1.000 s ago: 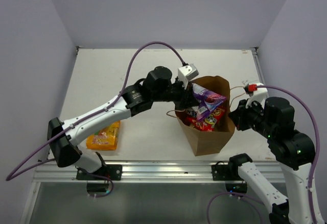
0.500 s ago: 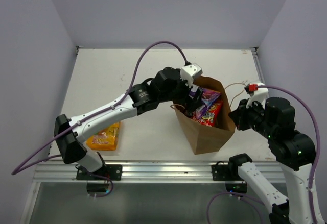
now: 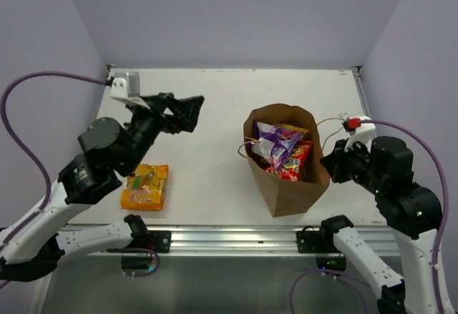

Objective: Place the snacks into the paper bag

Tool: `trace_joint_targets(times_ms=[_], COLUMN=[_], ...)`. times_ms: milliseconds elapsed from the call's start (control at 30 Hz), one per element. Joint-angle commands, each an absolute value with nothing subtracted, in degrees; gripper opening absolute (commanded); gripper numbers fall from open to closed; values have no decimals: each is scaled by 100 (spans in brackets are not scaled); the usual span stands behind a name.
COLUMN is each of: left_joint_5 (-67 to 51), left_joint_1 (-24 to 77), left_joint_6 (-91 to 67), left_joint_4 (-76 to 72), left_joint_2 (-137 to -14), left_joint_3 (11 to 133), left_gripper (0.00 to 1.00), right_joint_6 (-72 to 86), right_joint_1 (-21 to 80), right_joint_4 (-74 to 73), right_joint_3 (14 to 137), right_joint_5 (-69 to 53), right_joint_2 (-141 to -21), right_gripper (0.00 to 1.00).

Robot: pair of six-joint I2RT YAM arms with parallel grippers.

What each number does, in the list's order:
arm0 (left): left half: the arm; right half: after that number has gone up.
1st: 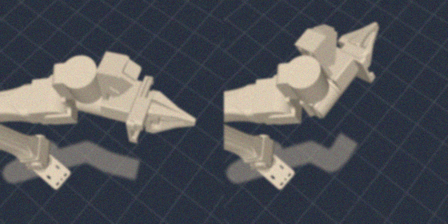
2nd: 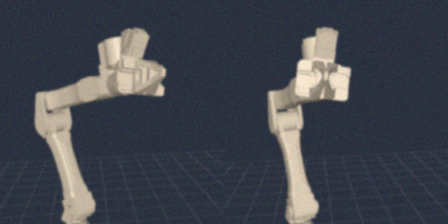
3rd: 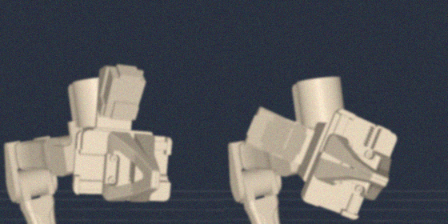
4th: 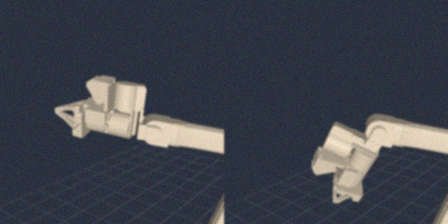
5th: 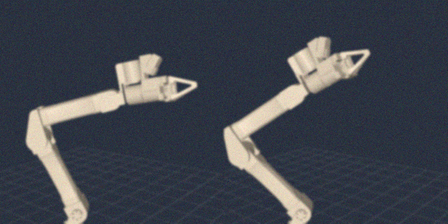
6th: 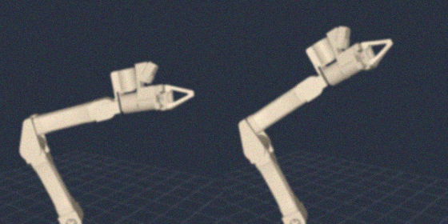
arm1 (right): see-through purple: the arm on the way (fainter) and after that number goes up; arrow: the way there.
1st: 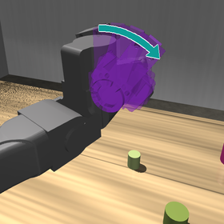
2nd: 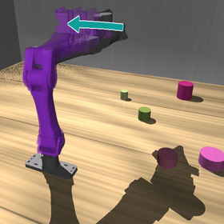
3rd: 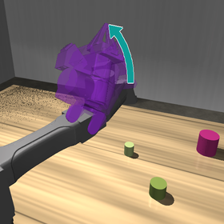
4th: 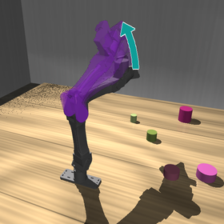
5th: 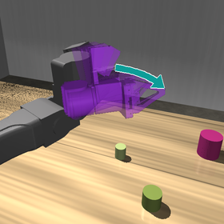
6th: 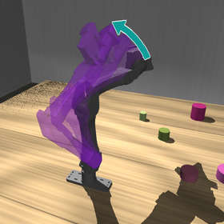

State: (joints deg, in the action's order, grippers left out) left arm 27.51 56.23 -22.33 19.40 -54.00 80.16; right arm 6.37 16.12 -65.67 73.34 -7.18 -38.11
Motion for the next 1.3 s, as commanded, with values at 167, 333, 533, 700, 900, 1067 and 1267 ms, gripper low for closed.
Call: trace_joint_targets(times_ms=[167,333,533,700,900,1067,1267], left_joint_5=[5096,5440,5432,5159,5020,4852,4676], left_joint_1=[5616,5616,5607,5546,5397,5291,5300], left_joint_6=[-6780,-7900,-8894,-9000,-8755,-8192,-8078], left_joint_4=[4893,6239,6734,6154,5540,5011,4711], left_joint_2=[-4711,-5299,-5792,-6037,-6696,-7223,-7409], left_joint_3=[4458,4526,4211,3560,3332,3305,3129], left_gripper=[100,100,100,100,100,60,0], right_joint_6=[554,562,571,571,562,562,554], right_joint_1=[1644,1670,1679,1705,1723,1723,1758], right_joint_4=[-6513,-6486,-6495,-6504,-6513,-6513,-6521], right_joint_3=[7523,7462,7418,7462,7471,7462,7488], right_joint_5=[-967,-976,-993,-1037,-1002,-976,-905], right_joint_2=[-3771,-3612,-3454,-3489,-3480,-3489,-3533], right_gripper=[0,0,0,0,0,0,0])
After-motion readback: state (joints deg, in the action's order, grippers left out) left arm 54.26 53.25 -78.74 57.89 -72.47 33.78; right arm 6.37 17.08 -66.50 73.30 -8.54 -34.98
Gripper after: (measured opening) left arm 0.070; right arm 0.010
